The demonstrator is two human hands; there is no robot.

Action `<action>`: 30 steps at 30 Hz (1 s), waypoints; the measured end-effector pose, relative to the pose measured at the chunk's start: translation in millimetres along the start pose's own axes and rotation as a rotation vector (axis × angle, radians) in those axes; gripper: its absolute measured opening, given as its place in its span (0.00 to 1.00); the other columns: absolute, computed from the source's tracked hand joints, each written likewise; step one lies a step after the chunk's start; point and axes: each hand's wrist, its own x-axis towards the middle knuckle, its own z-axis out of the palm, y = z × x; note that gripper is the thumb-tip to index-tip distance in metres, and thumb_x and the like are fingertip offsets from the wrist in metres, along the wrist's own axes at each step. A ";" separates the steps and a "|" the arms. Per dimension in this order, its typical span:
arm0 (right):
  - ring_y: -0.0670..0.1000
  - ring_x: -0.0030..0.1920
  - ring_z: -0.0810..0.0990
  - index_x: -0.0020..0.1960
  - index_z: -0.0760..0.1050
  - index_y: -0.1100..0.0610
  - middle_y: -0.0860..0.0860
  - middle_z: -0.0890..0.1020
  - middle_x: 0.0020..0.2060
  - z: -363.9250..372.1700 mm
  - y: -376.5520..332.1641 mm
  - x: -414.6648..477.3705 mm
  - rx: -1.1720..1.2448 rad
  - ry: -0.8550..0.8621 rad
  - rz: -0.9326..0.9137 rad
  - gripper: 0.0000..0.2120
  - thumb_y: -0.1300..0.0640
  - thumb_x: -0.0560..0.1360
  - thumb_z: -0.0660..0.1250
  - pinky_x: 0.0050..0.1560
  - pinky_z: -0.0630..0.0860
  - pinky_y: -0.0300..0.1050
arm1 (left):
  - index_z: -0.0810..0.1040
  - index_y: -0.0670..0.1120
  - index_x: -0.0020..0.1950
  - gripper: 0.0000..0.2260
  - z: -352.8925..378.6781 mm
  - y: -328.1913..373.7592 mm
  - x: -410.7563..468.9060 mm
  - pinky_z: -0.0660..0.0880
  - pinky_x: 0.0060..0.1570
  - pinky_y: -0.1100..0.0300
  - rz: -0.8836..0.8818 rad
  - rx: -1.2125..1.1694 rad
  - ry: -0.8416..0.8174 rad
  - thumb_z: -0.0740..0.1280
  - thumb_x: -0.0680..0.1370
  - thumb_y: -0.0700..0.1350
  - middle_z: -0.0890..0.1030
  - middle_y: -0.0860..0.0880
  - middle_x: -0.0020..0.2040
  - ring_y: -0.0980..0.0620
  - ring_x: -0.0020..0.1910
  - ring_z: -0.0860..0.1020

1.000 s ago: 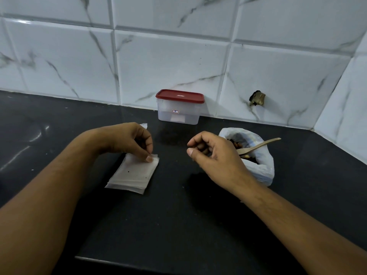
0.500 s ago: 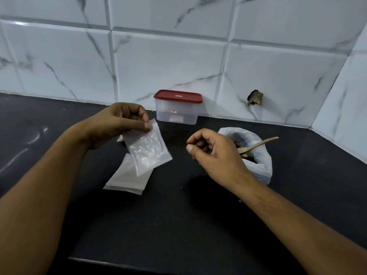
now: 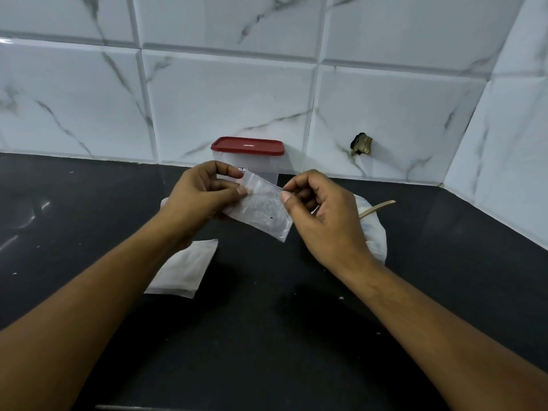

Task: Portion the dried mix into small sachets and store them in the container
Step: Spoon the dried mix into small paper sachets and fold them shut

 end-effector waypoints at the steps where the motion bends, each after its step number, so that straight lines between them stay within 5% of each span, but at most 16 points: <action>1: 0.49 0.40 0.82 0.51 0.80 0.52 0.46 0.82 0.39 0.9 0.5 -0.7 -0.002 -0.033 0.011 0.02 0.57 0.79 0.72 0.41 0.82 0.50 | 0.80 0.43 0.58 0.12 3.5 -1.2 -1.0 0.80 0.33 0.59 -0.015 -0.011 -0.001 0.75 0.76 0.37 0.87 0.45 0.42 0.53 0.37 0.84; 12: 0.42 0.46 0.83 0.57 0.81 0.51 0.44 0.85 0.45 4.1 3.4 -1.2 0.011 -0.183 0.173 0.09 0.52 0.78 0.74 0.49 0.82 0.39 | 0.83 0.41 0.53 0.05 23.1 -2.7 -11.3 0.84 0.43 0.56 -0.148 -0.214 -0.130 0.71 0.78 0.40 0.86 0.42 0.46 0.49 0.44 0.85; 16: 0.42 0.46 0.84 0.58 0.81 0.51 0.44 0.85 0.46 4.0 2.1 -1.9 0.024 -0.202 0.182 0.12 0.50 0.77 0.76 0.49 0.83 0.42 | 0.82 0.42 0.51 0.04 24.7 -2.2 -11.6 0.84 0.41 0.57 -0.150 -0.229 -0.128 0.72 0.77 0.39 0.86 0.44 0.44 0.51 0.42 0.85; 22: 0.43 0.42 0.84 0.56 0.82 0.51 0.46 0.85 0.42 6.2 2.1 -4.0 0.008 -0.236 0.137 0.10 0.53 0.76 0.77 0.44 0.82 0.40 | 0.79 0.39 0.59 0.19 26.3 -2.6 -11.9 0.84 0.40 0.56 -0.151 -0.253 -0.111 0.76 0.70 0.40 0.84 0.42 0.44 0.49 0.40 0.85; 30: 0.52 0.44 0.88 0.52 0.82 0.57 0.55 0.87 0.42 5.3 6.3 -0.4 0.241 -0.201 0.284 0.04 0.59 0.78 0.74 0.46 0.83 0.45 | 0.81 0.42 0.54 0.11 27.7 -2.4 -12.7 0.83 0.43 0.56 -0.120 -0.195 -0.118 0.76 0.74 0.41 0.86 0.43 0.46 0.49 0.45 0.85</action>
